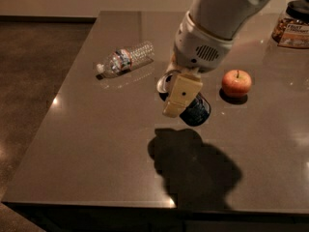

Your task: Knock pepsi can over

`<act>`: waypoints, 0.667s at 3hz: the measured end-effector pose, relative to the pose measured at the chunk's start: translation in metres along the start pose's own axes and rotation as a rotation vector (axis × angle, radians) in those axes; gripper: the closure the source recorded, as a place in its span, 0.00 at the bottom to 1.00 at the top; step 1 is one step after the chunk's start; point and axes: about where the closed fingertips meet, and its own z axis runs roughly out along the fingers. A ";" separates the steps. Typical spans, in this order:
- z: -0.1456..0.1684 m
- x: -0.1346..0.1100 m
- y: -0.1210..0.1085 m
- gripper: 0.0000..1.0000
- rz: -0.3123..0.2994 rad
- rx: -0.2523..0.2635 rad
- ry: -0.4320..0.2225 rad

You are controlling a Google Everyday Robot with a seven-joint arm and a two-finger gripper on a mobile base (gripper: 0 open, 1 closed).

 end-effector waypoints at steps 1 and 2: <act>0.013 -0.005 -0.013 1.00 -0.029 0.045 0.067; 0.029 -0.006 -0.024 1.00 -0.069 0.084 0.137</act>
Offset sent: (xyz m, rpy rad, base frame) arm 0.0428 0.0167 -0.0479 -0.2608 -0.1360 0.0581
